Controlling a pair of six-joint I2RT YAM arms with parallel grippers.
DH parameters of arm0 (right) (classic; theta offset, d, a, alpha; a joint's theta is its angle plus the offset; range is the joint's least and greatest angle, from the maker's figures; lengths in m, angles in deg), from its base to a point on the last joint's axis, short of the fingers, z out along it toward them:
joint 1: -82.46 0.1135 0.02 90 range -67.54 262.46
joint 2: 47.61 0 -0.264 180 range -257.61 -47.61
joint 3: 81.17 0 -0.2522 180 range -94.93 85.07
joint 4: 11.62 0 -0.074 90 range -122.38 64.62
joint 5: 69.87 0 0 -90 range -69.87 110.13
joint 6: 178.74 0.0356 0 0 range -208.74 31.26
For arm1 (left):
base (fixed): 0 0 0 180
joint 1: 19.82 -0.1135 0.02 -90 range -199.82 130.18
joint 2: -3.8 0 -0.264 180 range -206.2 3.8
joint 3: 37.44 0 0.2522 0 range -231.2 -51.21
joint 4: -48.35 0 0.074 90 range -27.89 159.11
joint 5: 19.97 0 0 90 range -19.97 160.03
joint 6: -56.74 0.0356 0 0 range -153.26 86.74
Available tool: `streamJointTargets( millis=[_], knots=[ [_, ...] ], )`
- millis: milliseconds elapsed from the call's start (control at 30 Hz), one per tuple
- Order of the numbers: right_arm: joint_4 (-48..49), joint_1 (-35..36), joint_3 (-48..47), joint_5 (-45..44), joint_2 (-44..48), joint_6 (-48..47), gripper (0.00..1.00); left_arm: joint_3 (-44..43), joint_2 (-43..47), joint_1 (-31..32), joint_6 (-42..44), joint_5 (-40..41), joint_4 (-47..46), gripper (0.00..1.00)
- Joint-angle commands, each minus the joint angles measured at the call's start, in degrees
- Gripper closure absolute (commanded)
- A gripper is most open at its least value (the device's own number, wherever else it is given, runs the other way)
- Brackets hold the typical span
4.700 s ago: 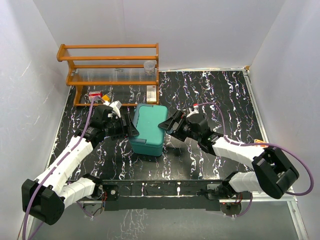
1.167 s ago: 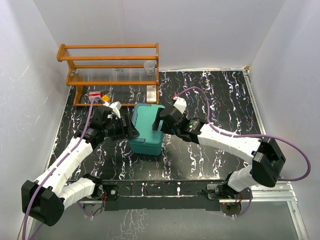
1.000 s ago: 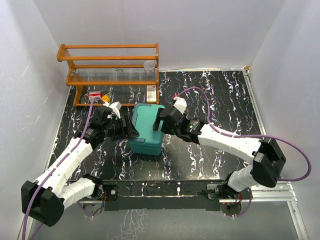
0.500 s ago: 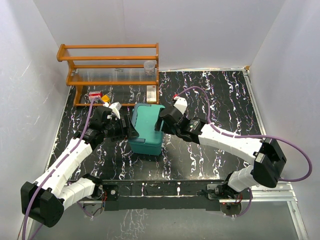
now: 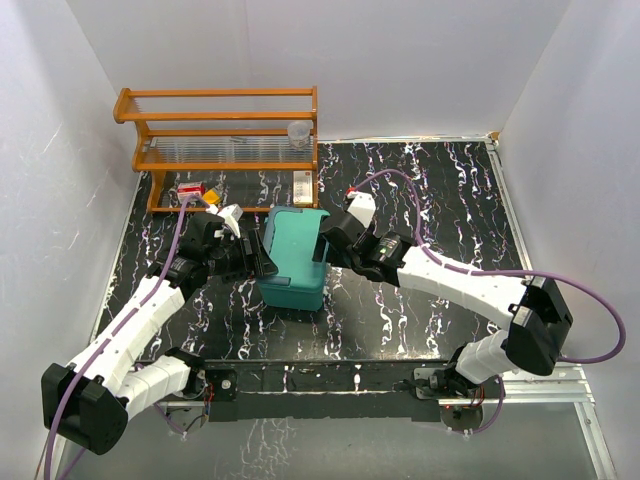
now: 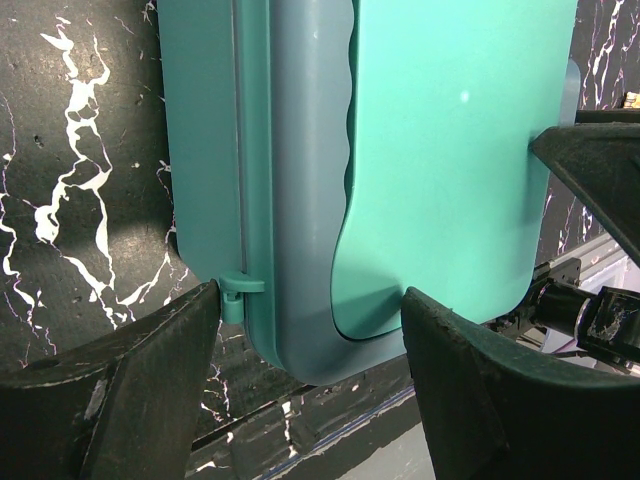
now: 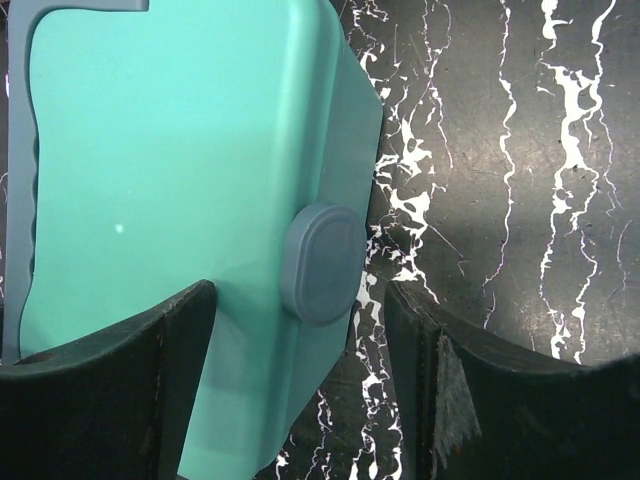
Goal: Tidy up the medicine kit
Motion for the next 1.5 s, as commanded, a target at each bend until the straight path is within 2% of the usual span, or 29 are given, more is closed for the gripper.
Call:
streamJointTargets(
  millis=[0,133,367,733,1200,1367,1467],
  knots=[
    [-1.6,0.4,-2.9,-2.9,0.0,-1.4,0.38,0.3,1.2,0.2,0.8,0.8,1.8,0.29],
    [-0.3,0.9,-3.4,-1.7,-0.4,-4.2,0.47,0.2,1.1,0.2,0.7,0.8,1.9,0.29],
    [3.8,0.9,-2.0,1.1,-0.7,-5.0,0.52,0.2,1.1,0.2,0.8,0.8,1.9,0.29],
    [9.5,0.3,3.6,4.9,-0.3,-2.2,0.36,0.3,1.1,0.2,0.6,0.4,1.7,0.29],
    [16.2,-0.6,6.8,9.7,-0.8,-3.3,0.35,0.6,1.3,0.2,0.6,0.2,1.7,0.29],
    [21.9,-2.1,11.0,13.6,1.6,-2.1,0.26,0.8,1.0,0.2,0.5,-0.1,1.7,0.29],
    [25.3,-3.0,12.5,16.2,2.0,-2.1,0.25,0.8,0.6,0.2,0.5,-0.7,1.3,0.29]
  ],
)
